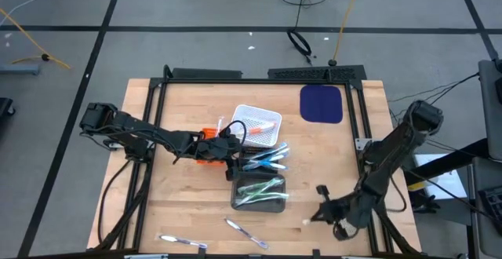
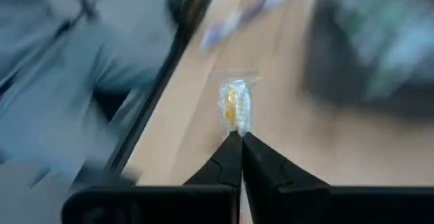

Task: Pick & Place Toothbrushes
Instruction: Put the orange toothbrush into the white basket

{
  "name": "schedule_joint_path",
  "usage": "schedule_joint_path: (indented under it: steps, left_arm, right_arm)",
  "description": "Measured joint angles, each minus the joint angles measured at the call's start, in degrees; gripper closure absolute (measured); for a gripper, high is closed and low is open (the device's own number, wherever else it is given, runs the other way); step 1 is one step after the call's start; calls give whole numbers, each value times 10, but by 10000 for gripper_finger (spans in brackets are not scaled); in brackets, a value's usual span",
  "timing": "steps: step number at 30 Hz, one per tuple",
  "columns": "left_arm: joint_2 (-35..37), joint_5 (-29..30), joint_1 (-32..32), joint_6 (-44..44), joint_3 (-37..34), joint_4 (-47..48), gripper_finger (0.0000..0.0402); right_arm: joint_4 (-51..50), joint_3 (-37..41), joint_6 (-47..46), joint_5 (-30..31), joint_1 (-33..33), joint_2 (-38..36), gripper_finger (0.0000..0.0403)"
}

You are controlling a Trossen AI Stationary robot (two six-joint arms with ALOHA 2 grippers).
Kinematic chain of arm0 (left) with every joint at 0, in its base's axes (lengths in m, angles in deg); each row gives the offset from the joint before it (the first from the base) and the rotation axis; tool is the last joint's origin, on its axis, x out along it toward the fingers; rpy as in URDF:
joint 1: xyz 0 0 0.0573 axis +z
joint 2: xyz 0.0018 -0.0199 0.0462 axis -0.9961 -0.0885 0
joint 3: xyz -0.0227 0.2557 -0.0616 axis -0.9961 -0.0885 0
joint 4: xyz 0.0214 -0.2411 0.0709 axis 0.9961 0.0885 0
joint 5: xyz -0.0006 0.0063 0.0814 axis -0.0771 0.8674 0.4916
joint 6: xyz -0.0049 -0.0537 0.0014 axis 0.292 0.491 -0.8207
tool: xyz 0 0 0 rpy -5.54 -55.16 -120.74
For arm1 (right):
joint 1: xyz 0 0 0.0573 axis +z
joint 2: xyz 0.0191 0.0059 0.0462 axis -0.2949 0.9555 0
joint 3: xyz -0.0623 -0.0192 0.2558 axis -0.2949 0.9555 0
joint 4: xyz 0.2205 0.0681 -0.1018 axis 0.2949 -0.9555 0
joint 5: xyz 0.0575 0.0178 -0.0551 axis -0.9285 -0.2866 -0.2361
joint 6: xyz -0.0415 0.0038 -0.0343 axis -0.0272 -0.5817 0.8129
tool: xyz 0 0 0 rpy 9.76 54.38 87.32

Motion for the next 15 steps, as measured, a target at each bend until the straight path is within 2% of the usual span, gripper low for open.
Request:
schedule_joint_path:
  steps: [5,9,12,15]
  left_arm:
    - [0,0,0,-4,0,-16,204]
    - [0,2,0,-12,0,-46,204]
    - [0,2,0,-26,0,-76,204]
    - [0,1,0,-43,0,-112,204]
  right_arm:
    - [40,-1,129,121,-30,-64,403]
    - [109,-1,228,199,-52,-83,403]
    - [186,-1,304,226,-69,-82,403]
    - [260,-1,386,227,-89,-83,403]
